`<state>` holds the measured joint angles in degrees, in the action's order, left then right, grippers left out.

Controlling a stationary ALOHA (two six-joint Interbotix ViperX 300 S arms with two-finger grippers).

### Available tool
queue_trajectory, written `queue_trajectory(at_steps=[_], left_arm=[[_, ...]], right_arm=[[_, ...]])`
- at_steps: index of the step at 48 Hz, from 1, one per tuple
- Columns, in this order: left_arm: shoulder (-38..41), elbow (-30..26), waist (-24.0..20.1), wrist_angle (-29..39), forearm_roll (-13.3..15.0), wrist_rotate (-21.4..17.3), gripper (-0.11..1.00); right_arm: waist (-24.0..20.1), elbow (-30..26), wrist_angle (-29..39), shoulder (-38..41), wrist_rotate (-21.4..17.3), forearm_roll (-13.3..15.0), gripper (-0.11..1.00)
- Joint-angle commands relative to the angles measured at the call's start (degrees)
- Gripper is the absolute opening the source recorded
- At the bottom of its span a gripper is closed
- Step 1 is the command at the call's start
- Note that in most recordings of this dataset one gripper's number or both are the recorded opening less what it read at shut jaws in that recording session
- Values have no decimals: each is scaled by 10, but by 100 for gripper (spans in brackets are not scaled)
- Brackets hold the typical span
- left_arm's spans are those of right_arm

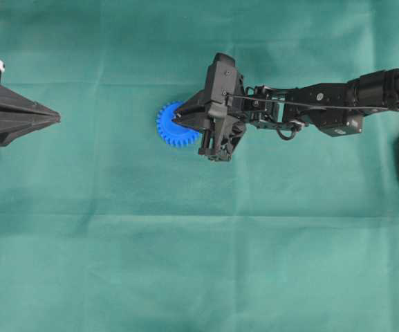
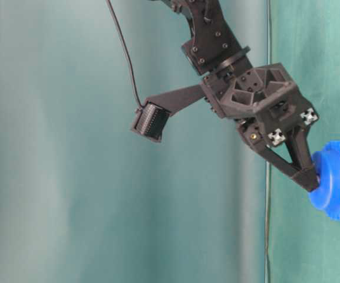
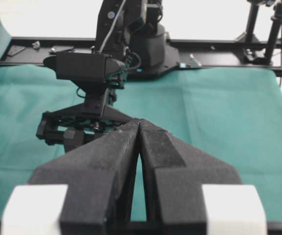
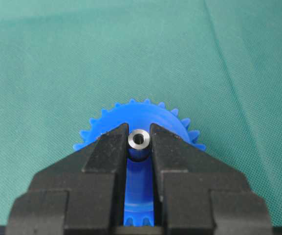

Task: Insert the shaft placed at a random location into the center hole of the medium gear at another random location.
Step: 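Lower the shaft into the blue gear's center hole with the right gripper, then open the right gripper and raise it off the inserted shaft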

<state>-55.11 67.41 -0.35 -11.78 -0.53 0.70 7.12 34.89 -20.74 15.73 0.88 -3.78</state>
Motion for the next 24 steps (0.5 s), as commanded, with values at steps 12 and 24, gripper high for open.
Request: queue_trajectory(at_steps=[12,24], left_arm=[[4,-12,-2,-4,-2,1,0],[5,-13,-2,-3,-1,1,0]], right_arm=[[-3,-5,-8,-10,-5,-2,13],[-3,-5,-10,-10,-5,-2,13]])
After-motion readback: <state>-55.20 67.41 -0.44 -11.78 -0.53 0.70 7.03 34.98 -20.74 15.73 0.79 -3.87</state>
